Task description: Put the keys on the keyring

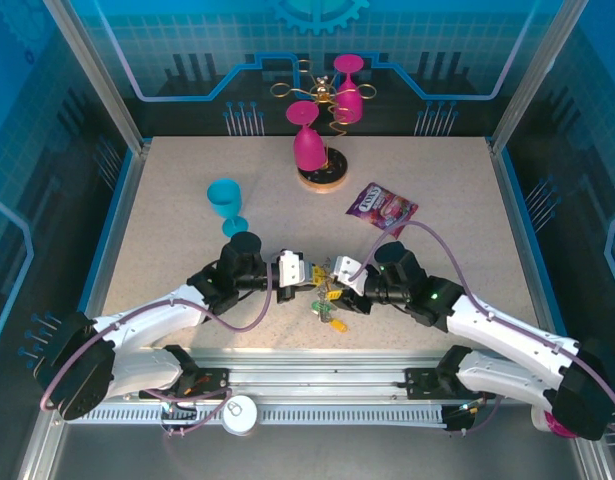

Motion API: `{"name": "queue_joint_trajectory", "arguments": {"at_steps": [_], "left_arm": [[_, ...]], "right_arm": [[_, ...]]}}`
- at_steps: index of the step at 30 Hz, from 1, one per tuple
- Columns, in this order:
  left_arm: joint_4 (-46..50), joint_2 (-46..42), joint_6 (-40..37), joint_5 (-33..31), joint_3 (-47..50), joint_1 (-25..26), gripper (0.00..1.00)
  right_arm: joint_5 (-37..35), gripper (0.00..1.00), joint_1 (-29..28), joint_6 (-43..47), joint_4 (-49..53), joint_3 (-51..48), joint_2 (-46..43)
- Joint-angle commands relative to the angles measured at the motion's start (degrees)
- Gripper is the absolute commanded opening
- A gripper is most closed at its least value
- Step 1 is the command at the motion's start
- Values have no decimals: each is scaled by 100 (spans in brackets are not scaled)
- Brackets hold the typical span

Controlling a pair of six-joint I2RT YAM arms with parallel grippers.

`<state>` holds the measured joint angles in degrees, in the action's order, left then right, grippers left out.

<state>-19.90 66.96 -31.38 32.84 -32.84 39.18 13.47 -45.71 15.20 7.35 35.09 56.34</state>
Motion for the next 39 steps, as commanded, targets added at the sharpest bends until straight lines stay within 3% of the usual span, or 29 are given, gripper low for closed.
{"name": "queue_joint_trajectory", "arguments": {"at_steps": [1,8,15,29,39], "left_arm": [[-319,-194,114,277,41,25,0],[-295,-240,131,288,67,24,0],[-585,-231,404,230,141,28,0],[-1099,-233,900,299,241,19,0],[-1455,-35,1030,457,225,8,0]], "right_arm": [[-201,32,-82,35,-306,-72,-15],[-425,20,-75,43,-291,-151,-236],[-302,0,-80,43,-228,-168,-376],[-920,0,-78,253,934,137,-12],[461,0,-148,221,572,209,93]]}}
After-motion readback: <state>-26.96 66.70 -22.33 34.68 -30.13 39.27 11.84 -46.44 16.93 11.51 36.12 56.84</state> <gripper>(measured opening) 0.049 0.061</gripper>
